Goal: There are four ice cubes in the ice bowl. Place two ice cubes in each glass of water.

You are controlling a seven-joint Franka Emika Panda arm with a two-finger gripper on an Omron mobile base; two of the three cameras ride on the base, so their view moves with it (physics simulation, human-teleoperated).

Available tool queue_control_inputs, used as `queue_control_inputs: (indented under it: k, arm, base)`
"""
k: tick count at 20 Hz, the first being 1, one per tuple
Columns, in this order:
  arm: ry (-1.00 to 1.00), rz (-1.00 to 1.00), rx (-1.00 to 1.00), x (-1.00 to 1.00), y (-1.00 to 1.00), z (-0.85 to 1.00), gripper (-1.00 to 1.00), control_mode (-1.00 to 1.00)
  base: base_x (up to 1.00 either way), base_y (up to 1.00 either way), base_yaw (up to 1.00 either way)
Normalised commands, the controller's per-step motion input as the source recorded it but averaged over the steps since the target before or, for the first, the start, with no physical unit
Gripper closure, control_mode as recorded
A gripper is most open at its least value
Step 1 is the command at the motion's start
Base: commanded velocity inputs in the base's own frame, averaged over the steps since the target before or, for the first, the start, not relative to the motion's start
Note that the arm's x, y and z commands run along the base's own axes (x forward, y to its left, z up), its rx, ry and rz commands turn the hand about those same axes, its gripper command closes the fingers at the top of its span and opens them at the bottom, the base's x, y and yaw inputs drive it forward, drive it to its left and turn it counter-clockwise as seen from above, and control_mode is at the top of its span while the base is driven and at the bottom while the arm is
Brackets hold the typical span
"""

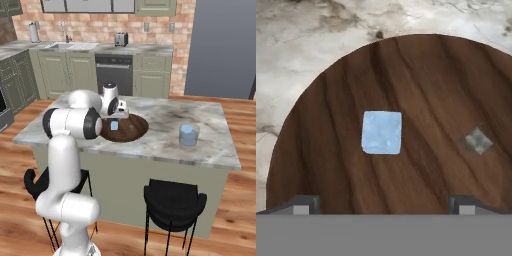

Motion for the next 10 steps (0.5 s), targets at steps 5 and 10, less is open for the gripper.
queue_control_inputs:
  k: [5,10]
  arm:
    - [0.00,0.00,0.00,0.25,0.13,-0.34,-1.00,-1.00]
    - [0.00,0.00,0.00,0.32,0.08,-0.32,-1.00,-1.00]
  base:
    - [0.00,0.00,0.00]
    - [0.00,0.00,0.00]
